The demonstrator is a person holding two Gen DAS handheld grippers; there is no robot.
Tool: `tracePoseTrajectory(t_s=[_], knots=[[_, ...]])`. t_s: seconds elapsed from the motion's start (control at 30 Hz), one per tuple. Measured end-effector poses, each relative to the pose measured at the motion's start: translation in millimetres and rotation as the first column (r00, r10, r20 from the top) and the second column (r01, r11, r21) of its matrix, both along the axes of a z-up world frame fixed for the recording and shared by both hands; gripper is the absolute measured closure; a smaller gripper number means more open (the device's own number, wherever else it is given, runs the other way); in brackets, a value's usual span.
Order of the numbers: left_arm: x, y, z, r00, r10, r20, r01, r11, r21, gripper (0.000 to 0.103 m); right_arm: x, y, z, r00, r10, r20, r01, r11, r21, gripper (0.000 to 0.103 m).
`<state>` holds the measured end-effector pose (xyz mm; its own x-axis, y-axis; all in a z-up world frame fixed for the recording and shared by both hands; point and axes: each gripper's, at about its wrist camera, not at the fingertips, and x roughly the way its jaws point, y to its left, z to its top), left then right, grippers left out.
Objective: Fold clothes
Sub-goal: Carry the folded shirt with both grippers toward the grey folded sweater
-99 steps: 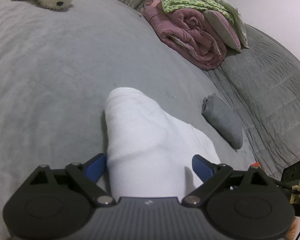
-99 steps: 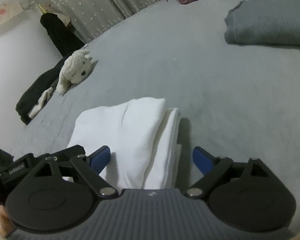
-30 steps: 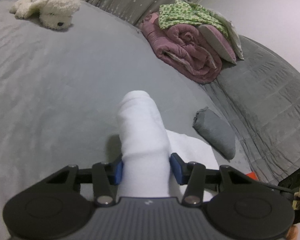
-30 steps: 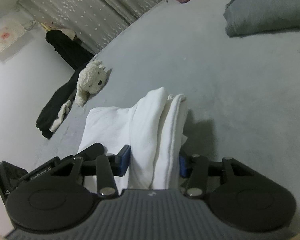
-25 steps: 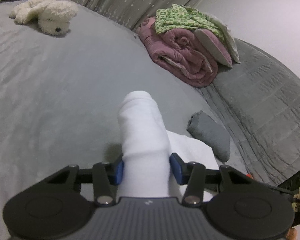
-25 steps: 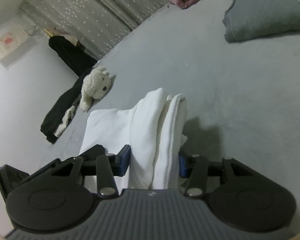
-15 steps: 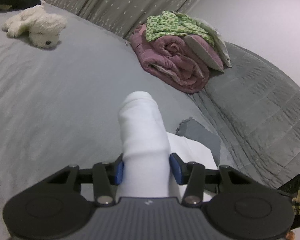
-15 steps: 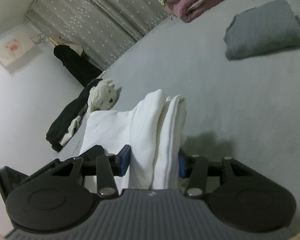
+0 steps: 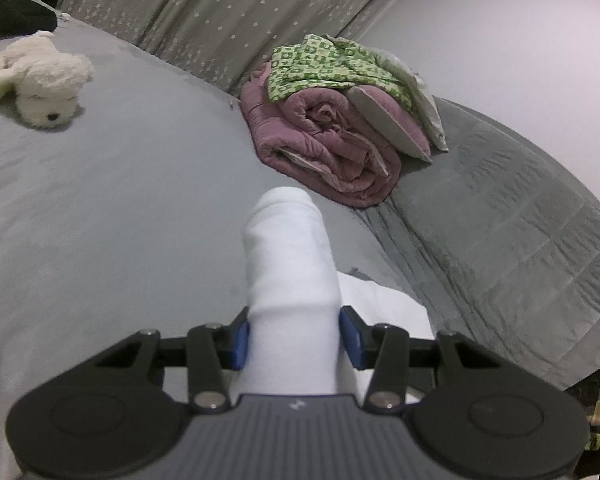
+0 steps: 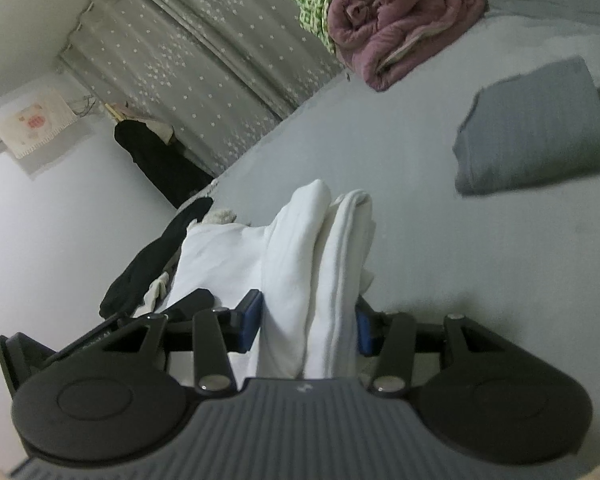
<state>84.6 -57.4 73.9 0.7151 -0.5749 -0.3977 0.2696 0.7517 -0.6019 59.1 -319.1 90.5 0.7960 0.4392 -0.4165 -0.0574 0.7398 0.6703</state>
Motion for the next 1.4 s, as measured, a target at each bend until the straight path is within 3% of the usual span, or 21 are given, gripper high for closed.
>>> tracePoseTrajectory(t_s=[0.47, 0.73, 1.13, 1.3, 1.37, 1.4], knots=[[67, -116, 45, 0.984, -0.134, 0.116, 0.133, 0.991, 0.016, 0.059, 26, -77, 52, 0.983, -0.127, 0.130, 0.139, 0.986, -0.092, 0.053], [119, -189, 45, 0.969, -0.194, 0.151, 0.197, 0.980, -0.003, 0.060, 53, -134, 28, 0.964, -0.234, 0.127, 0.244, 0.968, -0.062, 0.055], [196, -249, -24, 0.972, -0.227, 0.062, 0.231, 0.970, -0.074, 0.060, 89, -195, -31, 0.930, -0.356, 0.096, 0.359, 0.933, -0.008, 0.058], [206, -248, -56, 0.986, -0.161, 0.033, 0.161, 0.987, 0.008, 0.058, 92, -210, -55, 0.908, -0.414, 0.066, 0.419, 0.903, -0.091, 0.058], [208, -244, -69, 0.991, -0.135, 0.023, 0.135, 0.990, 0.033, 0.054, 94, -210, -66, 0.901, -0.431, 0.048, 0.433, 0.890, -0.143, 0.058], [209, -243, -74, 0.991, -0.130, 0.020, 0.129, 0.991, 0.047, 0.047, 94, -208, -71, 0.902, -0.430, 0.043, 0.430, 0.886, -0.174, 0.058]])
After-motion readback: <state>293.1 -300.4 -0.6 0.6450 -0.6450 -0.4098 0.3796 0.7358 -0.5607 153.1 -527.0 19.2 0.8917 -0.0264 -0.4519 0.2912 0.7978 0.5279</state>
